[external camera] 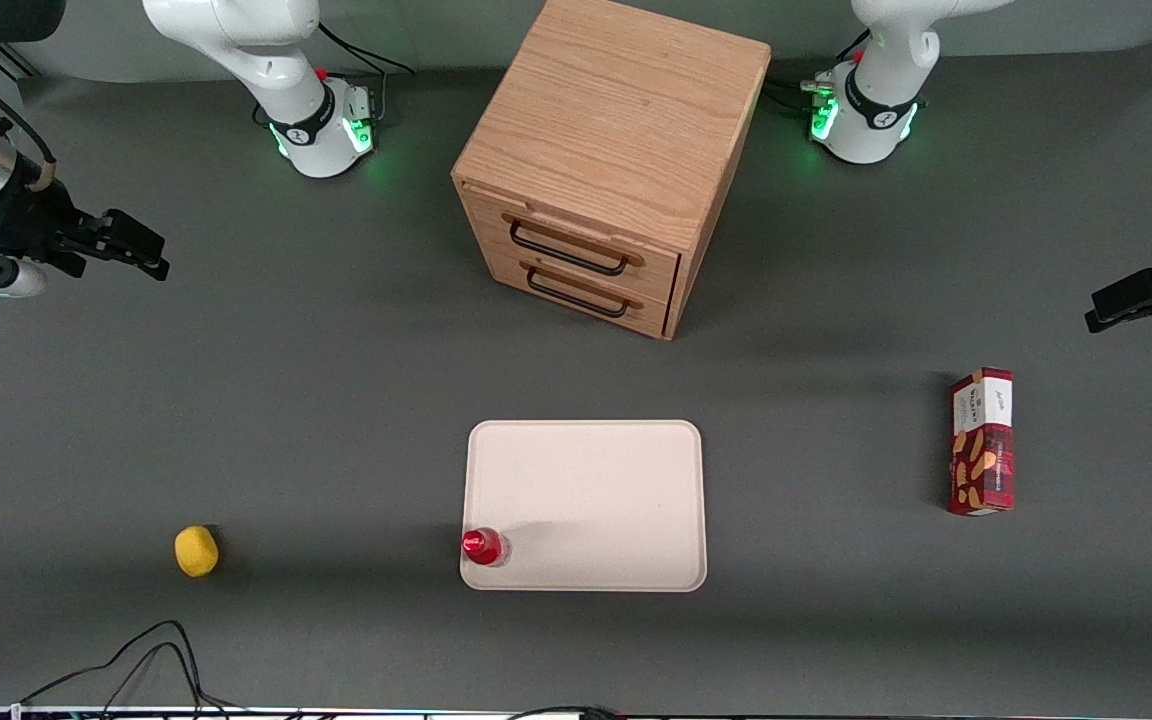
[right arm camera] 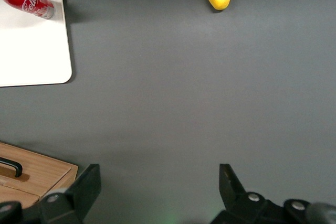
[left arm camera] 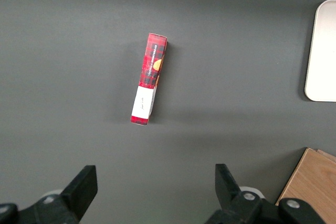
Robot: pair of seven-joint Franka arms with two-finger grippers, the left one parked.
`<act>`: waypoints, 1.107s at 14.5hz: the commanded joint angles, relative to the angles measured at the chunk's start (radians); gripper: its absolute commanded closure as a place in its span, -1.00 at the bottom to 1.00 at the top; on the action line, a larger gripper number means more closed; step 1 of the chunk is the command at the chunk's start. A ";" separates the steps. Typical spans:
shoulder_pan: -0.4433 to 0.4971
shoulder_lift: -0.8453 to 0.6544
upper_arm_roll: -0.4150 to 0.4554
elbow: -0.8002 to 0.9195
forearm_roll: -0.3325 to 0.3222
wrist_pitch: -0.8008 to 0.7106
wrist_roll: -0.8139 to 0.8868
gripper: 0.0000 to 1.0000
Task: Open upper drawer
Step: 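Move the right gripper toward the upper drawer's black handle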
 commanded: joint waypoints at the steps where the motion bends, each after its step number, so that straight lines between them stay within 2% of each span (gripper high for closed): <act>1: -0.003 -0.012 0.001 -0.011 -0.008 -0.003 -0.017 -1.00; 5: 0.009 -0.004 0.008 -0.002 -0.005 -0.002 -0.015 -1.00; 10: 0.011 0.032 0.090 0.029 0.008 0.009 -0.012 -1.00; 12: 0.035 0.077 0.134 0.043 0.049 0.010 -0.021 -1.00; 16: 0.139 0.104 0.163 0.064 0.126 0.018 -0.023 -1.00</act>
